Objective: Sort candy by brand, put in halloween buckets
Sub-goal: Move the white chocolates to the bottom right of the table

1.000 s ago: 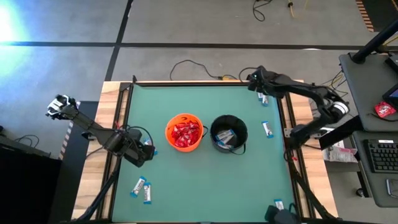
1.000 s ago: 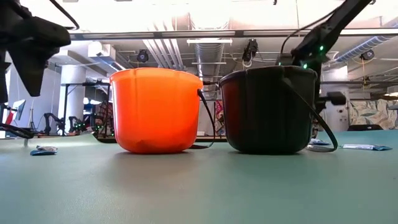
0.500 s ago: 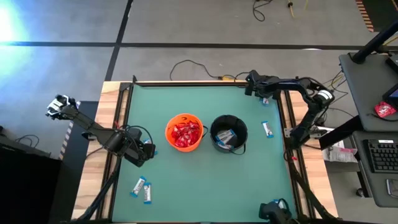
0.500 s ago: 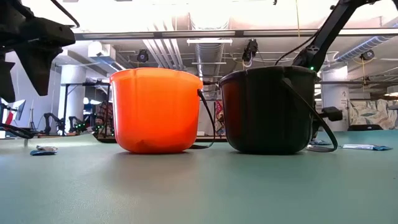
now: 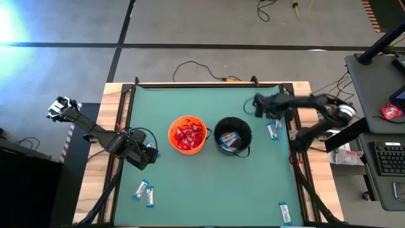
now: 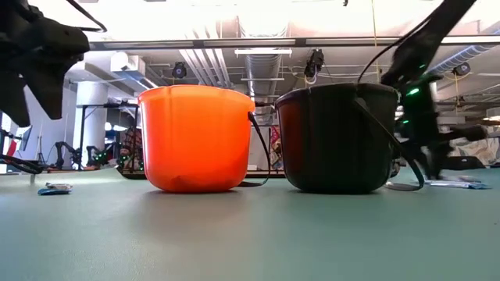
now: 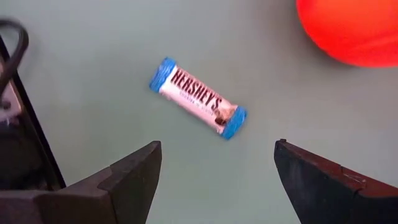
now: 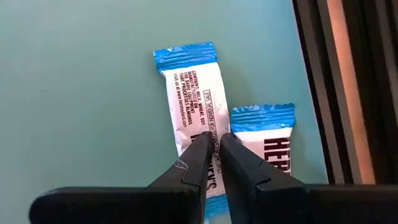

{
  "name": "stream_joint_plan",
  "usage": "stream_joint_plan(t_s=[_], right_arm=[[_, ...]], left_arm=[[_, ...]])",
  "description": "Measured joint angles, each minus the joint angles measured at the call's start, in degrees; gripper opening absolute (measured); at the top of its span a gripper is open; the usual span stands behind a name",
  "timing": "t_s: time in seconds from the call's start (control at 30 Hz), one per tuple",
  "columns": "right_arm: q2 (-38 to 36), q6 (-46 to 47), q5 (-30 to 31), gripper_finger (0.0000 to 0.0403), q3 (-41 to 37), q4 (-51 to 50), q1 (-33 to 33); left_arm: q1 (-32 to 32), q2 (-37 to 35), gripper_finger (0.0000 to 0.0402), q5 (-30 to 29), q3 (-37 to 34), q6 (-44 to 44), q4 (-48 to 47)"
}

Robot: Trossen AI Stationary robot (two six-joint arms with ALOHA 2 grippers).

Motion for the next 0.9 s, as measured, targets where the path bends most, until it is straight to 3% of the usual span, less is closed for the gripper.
stream_joint_plan(t_s=[0.2, 0.4, 0.67, 0.9], right_arm=[[-12.79, 23.24, -5.73, 0.0034, -9.23, -5.11, 22.06], [-18.11, 41.32, -7.55, 0.0033, -10.15, -4.87, 43.05], [-12.95, 44.84, -12.46, 0.0033, -9.2, -4.9, 57.51], [-6.55, 42.83, -18.87, 0.0033, -1.81, -4.07, 65.75]], left_arm=[[0.0, 0.0, 0.0295, -3.28, 0.0, 3.08, 0.05], [0.0, 0.0, 0.0295, -4.3, 0.0, 3.23, 0.05], [0.0, 0.0, 0.0295, -4.5, 0.0, 3.12, 0.07], [0.0, 0.0, 0.0295, -4.76, 0.0, 3.63, 0.0]])
